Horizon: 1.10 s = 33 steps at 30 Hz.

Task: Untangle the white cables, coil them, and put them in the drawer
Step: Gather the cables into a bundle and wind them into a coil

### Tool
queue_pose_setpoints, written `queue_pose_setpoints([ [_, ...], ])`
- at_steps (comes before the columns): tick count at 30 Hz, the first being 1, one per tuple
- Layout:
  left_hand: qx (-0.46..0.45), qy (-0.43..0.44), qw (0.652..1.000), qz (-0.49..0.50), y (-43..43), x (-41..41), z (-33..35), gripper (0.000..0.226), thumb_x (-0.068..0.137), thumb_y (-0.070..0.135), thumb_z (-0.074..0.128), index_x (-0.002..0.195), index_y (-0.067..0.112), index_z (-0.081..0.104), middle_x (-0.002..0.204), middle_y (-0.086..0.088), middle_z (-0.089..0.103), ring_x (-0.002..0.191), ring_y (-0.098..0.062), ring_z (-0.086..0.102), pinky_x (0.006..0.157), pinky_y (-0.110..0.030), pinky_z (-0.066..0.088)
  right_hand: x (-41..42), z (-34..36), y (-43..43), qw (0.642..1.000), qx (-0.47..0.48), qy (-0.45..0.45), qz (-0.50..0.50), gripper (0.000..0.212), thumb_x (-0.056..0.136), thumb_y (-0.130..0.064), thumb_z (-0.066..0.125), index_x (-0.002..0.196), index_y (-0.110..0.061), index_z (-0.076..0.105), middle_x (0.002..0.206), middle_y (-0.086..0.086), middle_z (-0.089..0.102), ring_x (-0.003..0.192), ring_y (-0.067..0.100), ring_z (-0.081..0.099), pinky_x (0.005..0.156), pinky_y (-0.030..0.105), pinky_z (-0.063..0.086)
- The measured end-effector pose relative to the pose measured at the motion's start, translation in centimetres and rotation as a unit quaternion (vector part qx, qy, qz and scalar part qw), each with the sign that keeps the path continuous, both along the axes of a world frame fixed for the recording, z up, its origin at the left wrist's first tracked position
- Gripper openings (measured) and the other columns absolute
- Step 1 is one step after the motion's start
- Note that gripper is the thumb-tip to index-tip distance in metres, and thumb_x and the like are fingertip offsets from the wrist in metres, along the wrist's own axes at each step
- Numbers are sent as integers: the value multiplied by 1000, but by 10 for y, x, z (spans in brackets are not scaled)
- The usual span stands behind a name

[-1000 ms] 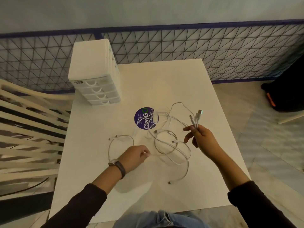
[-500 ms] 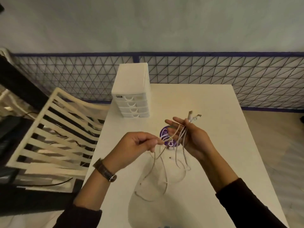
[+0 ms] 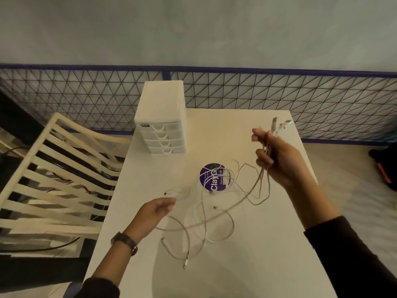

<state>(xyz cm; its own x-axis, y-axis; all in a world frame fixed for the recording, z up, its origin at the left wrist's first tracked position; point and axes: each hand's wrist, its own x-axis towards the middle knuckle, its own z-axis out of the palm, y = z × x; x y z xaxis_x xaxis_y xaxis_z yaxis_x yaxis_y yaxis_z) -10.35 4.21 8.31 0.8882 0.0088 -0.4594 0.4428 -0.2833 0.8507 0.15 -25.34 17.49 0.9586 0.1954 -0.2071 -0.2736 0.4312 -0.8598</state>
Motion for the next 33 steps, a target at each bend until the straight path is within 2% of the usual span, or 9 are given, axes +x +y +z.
queue_pose_setpoints([
  [5,-135,-33,990,16,-57,45,47,28,98,29,39,106,19,65,109,-2,69,105,-16,63,97,-28,45,-43,-21,25,987,-126,-47,86,33,98,-22,36,102,-5,64,76,7,56,46,10,30,46,23,24],
  [7,-184,-7,983,-9,-76,56,66,34,99,35,36,107,19,64,101,-1,72,97,-13,67,88,-24,50,-57,-28,36,973,-190,-57,121,34,99,-21,38,101,4,61,58,5,45,47,12,32,49,25,28],
  [9,-215,-3,976,-21,-90,61,77,31,98,34,39,104,18,65,85,-1,74,74,-12,70,65,-21,54,-66,-32,42,952,-240,-88,167,34,96,-26,41,94,2,60,52,-6,48,47,10,37,53,26,34],
  [11,-242,-12,970,-1,-98,66,80,28,96,30,46,103,12,66,79,-6,72,59,-16,64,48,-26,48,-71,-33,46,936,-260,-119,207,30,97,-24,39,97,-4,62,58,-16,58,47,6,38,53,20,35],
  [15,-295,-30,952,78,-97,78,80,15,90,16,56,96,9,68,74,0,71,71,-13,61,66,-22,55,-79,-43,50,929,-265,-113,231,35,100,-25,38,105,-2,63,82,-19,65,50,7,39,54,20,37],
  [20,-294,-66,947,109,-84,79,78,19,92,13,51,103,10,68,68,5,62,61,-5,54,57,-15,49,-84,-56,48,915,-284,-95,269,38,98,-32,38,103,-7,65,90,-17,67,60,13,53,61,21,41],
  [22,-261,-95,956,94,-82,72,77,21,92,10,52,106,8,67,66,7,62,55,-2,53,55,-14,48,-83,-55,47,944,-243,-68,214,40,94,-37,38,102,-11,67,107,-4,71,82,21,66,76,29,50],
  [26,-201,-134,969,59,-84,47,68,21,91,3,53,96,14,69,64,7,68,54,0,54,57,-14,48,-65,-45,45,998,-59,0,32,43,99,-32,33,109,-5,65,117,14,67,112,30,62,98,45,47],
  [33,-130,-131,983,-26,-96,21,42,29,90,3,55,86,26,71,65,9,71,55,2,51,57,-14,45,-40,-25,46,987,105,97,71,45,100,-30,27,121,0,53,123,19,63,117,30,59,105,46,40],
])
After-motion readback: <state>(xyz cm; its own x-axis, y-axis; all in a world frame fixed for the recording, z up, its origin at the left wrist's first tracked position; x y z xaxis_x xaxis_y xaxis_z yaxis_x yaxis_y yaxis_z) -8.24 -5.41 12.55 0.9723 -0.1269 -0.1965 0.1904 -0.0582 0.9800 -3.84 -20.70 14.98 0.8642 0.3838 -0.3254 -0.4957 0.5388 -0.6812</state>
